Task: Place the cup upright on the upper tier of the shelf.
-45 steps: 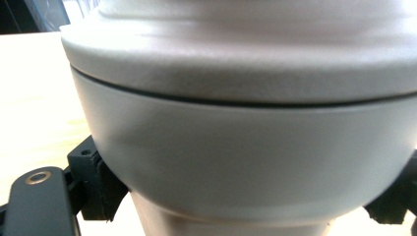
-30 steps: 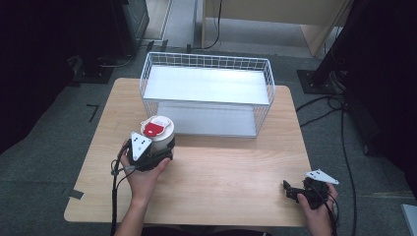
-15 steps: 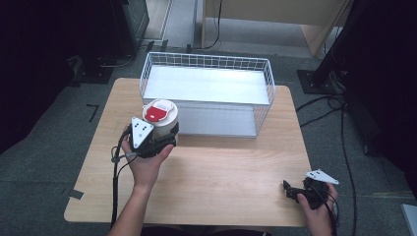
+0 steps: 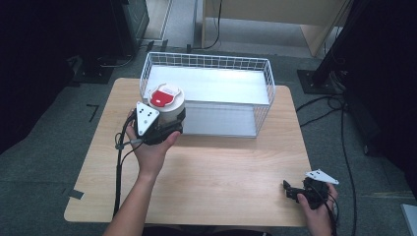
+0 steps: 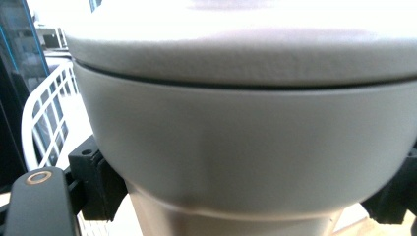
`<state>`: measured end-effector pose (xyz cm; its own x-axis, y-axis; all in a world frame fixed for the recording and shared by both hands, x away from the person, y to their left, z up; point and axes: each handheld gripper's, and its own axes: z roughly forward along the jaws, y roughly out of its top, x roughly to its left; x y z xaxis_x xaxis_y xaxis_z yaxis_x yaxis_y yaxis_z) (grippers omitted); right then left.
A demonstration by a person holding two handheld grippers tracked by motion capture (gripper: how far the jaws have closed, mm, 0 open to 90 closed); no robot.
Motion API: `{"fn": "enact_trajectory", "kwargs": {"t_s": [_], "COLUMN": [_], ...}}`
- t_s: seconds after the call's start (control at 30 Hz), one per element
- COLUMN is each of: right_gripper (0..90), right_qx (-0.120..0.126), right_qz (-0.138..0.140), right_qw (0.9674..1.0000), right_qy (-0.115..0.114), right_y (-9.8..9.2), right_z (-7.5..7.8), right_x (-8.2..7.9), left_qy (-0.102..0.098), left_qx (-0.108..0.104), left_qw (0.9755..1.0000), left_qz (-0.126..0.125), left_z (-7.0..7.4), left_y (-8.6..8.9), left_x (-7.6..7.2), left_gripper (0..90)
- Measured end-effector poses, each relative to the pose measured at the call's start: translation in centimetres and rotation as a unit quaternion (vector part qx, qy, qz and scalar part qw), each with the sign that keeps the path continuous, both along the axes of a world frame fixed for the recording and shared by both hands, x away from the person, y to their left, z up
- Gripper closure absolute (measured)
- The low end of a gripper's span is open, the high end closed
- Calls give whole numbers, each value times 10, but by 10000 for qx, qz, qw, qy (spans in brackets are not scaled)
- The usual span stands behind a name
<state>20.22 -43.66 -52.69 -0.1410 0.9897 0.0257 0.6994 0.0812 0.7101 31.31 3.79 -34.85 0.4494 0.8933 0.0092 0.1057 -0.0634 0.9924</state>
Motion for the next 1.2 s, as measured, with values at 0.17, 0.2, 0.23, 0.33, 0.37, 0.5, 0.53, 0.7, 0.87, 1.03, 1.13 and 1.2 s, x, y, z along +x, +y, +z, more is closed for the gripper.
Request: {"fn": "enact_trajectory", "kwargs": {"t_s": [0.17, 0.2, 0.23, 0.33, 0.37, 0.5, 0.53, 0.7, 0.87, 1.03, 1.13, 1.2], "right_gripper": [0, 0, 0, 0, 0, 0, 0, 0, 0, 0, 0, 0], "right_qx": [-2, 3, -1, -2, 1, -2, -1, -1, -3, 0, 2, 1], "right_qz": [3, 3, 3, 3, 1, 3, 3, 3, 4, 3, 0, 1], "right_qw": [10000, 10000, 10000, 10000, 10000, 10000, 10000, 10000, 10000, 10000, 10000, 10000], "right_qy": [5, 9, 6, 5, 5, 6, 6, 4, 4, 5, 5, -2], "right_y": [0, 0, 0, 0, 0, 0, 0, 0, 0, 0, 0, 0], "right_z": [0, 0, 0, 0, 0, 0, 0, 0, 0, 0, 0, 0], "right_x": [0, 0, 0, 0, 0, 0, 0, 0, 0, 0, 0, 0], "left_qy": [-63, -86, -112, -200, -220, -305, -321, -408, -470, -476, -516, -527], "left_qx": [-23, -38, -36, -31, -35, 0, 24, 30, 20, -21, 19, 61], "left_qw": [10000, 10000, 9999, 9998, 9997, 9995, 9995, 9992, 9989, 9988, 9985, 9984], "left_qz": [-20, -16, -23, -31, -27, -17, -12, 14, 29, 110, 184, 205], "left_z": [9, 11, 14, 22, 23, 30, 32, 39, 46, 48, 46, 45], "left_y": [-5, -6, -7, -11, -12, -16, -18, -23, -28, -32, -34, -35], "left_x": [6, 7, 9, 12, 12, 17, 19, 29, 39, 53, 62, 68], "left_gripper": [119, 119, 119, 119, 119, 119, 119, 119, 119, 119, 119, 119]}}
